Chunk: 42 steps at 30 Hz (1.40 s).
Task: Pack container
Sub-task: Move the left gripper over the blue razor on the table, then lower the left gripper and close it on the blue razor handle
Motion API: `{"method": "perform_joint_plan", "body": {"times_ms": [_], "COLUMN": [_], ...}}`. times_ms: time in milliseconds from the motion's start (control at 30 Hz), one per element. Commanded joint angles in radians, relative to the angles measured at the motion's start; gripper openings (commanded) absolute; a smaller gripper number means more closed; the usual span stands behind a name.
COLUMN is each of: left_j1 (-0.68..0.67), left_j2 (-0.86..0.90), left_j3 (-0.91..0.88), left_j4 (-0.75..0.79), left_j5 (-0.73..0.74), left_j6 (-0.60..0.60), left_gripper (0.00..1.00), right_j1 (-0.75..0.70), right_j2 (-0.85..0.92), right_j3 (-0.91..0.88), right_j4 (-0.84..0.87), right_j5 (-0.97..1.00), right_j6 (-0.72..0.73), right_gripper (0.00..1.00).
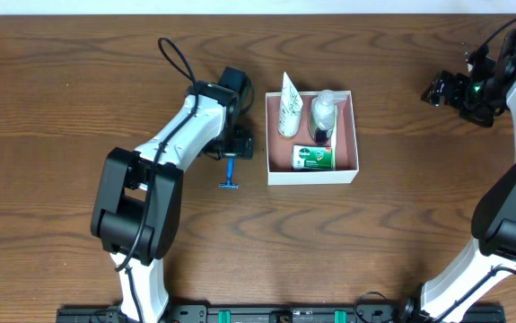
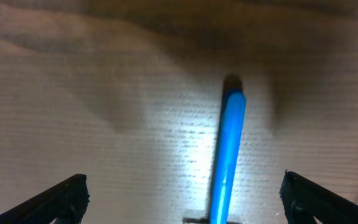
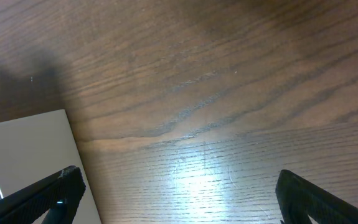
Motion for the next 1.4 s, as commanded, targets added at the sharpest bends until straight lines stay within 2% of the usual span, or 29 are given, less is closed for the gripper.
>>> {"method": "perform_joint_plan", "body": {"times_ms": [0, 1267, 1367], "left_j1": [0.034, 0.013, 0.013], "left_j2": [0.003, 0.014, 0.016], "left_j3": [0.008, -0.055, -0.060], "left_j4": [0.008, 0.082, 0.081], "left_j5": [0.052, 0.055, 0.055], "left_j6": [0.025, 0.039, 0.039], "left_gripper": [0.98, 0.94, 0.89], "right_j1": [-0.005, -0.005, -0.005], "right_j2": [-0.002, -0.002, -0.002], "right_j3": [0.019, 0.019, 0.019], "right_j4": [0.002, 0.002, 0.002], "right_j5": [0.000, 0.000, 0.000], "right_j6": [-0.008, -0.008, -0.008], "right_gripper": [0.99, 0.99, 0.99]}}
